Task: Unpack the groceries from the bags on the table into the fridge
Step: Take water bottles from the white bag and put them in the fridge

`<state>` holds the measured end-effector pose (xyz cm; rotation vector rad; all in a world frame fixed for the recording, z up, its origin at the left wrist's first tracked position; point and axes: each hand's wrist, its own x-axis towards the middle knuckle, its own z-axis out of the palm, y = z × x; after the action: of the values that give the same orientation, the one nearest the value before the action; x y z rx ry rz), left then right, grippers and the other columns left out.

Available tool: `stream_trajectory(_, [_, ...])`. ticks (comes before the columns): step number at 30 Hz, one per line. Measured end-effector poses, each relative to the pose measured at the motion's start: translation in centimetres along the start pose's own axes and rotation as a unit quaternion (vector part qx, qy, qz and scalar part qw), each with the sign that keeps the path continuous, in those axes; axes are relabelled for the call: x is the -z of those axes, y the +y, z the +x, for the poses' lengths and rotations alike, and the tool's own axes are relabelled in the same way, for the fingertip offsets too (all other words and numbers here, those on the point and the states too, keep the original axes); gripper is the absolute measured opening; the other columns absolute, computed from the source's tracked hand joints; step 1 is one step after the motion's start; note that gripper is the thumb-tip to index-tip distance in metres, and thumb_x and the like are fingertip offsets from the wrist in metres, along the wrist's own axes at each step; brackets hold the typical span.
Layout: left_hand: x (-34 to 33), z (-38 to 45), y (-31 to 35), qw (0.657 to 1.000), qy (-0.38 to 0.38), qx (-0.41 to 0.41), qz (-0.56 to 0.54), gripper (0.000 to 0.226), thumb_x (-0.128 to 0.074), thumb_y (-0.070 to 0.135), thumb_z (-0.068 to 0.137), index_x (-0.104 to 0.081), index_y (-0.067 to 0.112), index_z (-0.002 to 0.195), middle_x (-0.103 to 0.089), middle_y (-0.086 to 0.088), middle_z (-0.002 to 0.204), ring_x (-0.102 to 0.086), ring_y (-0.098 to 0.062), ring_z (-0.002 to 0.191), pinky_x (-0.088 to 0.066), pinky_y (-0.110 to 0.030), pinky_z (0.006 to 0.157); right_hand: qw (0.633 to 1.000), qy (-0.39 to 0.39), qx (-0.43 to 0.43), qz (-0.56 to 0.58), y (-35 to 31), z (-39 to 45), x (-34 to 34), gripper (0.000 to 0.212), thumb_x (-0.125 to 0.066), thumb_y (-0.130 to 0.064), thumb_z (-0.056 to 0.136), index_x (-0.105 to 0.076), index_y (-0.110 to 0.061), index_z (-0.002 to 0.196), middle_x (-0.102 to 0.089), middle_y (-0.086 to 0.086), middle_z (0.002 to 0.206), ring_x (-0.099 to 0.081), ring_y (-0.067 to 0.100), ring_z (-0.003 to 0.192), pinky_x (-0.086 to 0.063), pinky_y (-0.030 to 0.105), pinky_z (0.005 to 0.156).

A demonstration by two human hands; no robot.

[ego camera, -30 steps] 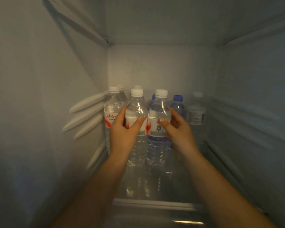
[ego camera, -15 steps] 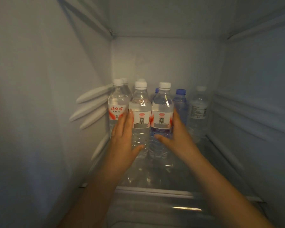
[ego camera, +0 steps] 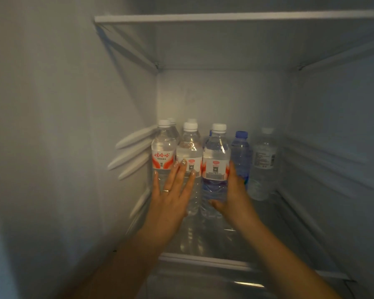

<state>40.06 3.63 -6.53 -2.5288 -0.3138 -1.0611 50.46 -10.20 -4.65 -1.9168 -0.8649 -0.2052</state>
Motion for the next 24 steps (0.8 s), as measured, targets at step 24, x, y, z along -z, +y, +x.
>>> stream_trajectory(24, [-2.5, 1.5, -1.4, 0.998, -0.010, -0.045, 0.038, 0.124, -0.087, 0.050, 0.046, -0.024, 0.008, 0.144, -0.022, -0.021, 0.151, -0.016, -0.037, 0.141, -0.020, -0.067, 0.105, 0.999, -0.007, 0.020, -0.041, 1.6, 2.7, 0.0, 0.101, -0.082, -0.028, 0.068, -0.016, -0.036, 0.143, -0.043, -0.005, 0.140, -0.045, 0.017, 0.128, -0.044, 0.041, 0.102])
